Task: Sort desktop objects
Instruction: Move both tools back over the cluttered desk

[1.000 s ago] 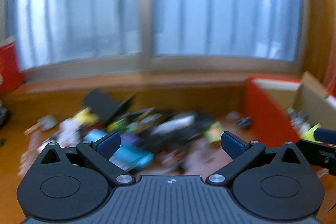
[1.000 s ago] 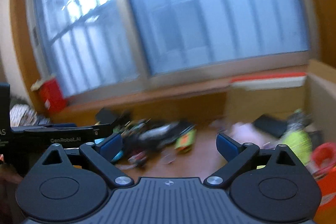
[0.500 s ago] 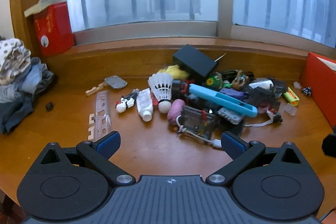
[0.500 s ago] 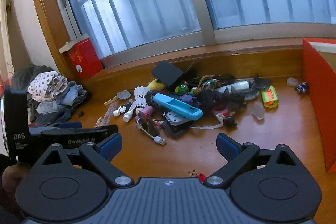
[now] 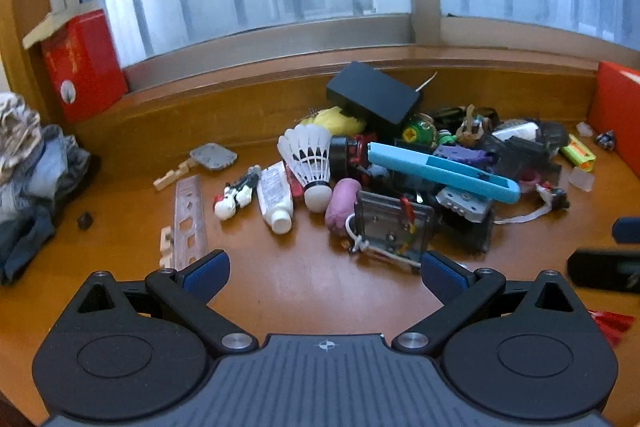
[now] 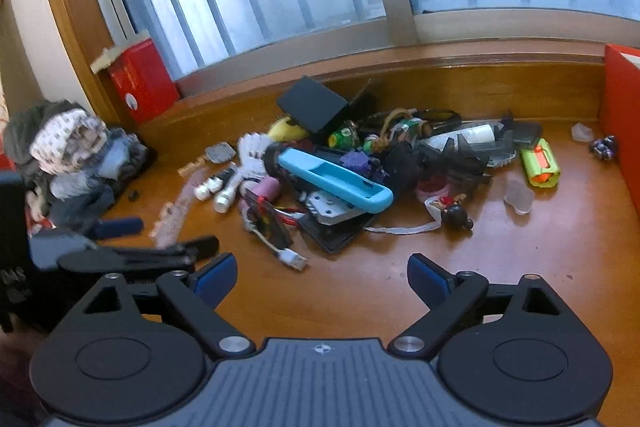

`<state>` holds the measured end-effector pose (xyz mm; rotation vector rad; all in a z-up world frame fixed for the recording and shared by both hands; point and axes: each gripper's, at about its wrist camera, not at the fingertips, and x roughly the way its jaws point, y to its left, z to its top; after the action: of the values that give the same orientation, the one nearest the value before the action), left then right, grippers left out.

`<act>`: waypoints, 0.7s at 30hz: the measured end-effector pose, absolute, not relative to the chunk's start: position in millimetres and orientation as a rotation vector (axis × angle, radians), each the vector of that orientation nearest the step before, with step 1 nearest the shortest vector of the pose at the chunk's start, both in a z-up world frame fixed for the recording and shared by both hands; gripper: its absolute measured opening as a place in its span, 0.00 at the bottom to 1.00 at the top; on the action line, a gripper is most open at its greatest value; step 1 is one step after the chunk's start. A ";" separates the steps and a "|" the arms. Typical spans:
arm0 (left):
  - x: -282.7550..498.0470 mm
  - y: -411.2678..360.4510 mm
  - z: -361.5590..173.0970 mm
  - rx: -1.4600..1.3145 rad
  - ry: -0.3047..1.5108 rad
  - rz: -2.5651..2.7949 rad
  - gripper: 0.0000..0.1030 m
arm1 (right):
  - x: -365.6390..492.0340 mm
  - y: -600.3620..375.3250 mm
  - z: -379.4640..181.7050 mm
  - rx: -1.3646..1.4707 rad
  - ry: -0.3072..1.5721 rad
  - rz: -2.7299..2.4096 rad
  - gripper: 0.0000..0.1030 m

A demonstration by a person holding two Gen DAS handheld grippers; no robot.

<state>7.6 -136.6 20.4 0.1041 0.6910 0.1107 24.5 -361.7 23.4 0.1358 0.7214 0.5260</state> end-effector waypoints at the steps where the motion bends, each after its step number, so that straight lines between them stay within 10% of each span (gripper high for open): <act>1: 10.2 -136.7 19.2 0.115 0.688 0.105 1.00 | 26.3 -356.5 19.2 0.116 0.735 0.515 0.75; 15: 29.9 -64.7 13.3 0.131 0.691 0.107 1.00 | 39.0 -256.1 5.5 -0.110 0.771 0.626 0.32; 21: 27.5 -31.3 3.9 0.103 0.719 0.123 1.00 | 49.2 -195.4 -0.3 -0.266 0.706 0.663 0.29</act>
<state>27.5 -31.3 3.9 0.1030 0.7194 0.1227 49.2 -195.4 -0.3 -0.2661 0.7057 0.6627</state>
